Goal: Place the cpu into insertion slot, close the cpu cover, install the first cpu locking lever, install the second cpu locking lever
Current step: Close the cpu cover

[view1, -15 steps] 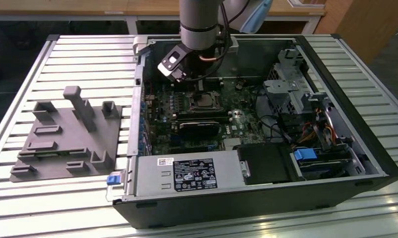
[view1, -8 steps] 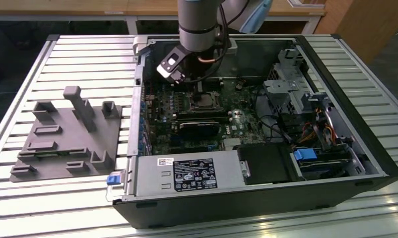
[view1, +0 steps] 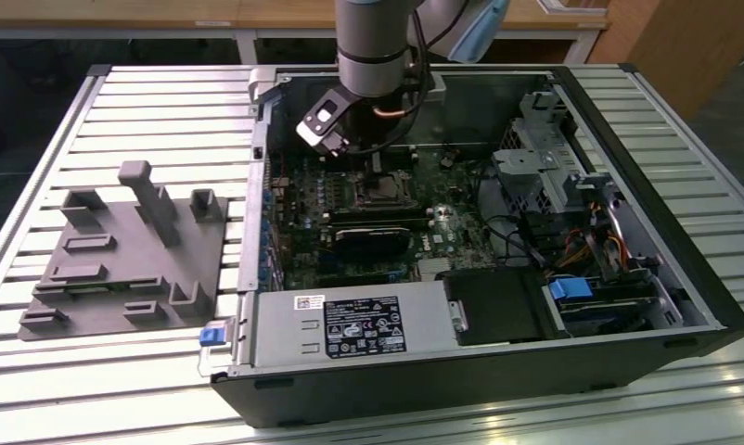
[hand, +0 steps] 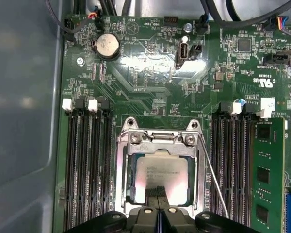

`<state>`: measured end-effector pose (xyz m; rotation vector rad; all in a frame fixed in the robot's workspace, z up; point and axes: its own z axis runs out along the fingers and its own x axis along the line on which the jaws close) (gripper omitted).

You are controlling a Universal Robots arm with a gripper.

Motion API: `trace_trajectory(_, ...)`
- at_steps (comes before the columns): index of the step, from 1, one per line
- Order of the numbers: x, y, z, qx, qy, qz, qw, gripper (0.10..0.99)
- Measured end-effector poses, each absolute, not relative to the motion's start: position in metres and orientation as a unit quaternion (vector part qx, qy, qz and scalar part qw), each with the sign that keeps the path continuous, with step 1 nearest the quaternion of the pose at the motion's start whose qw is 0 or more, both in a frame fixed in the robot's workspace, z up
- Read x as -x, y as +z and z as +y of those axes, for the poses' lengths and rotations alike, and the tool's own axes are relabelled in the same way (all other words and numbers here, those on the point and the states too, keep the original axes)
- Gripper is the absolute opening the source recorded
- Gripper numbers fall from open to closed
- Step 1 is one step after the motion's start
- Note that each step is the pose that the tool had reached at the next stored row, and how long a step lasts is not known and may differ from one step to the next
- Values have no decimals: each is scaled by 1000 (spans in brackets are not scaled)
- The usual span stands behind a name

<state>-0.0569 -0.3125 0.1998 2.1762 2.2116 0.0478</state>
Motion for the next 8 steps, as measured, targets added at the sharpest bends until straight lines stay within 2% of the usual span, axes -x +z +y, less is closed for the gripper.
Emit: trace_trajectory(8, 57, 209, -312, -701, 15, 712, 19, 106)
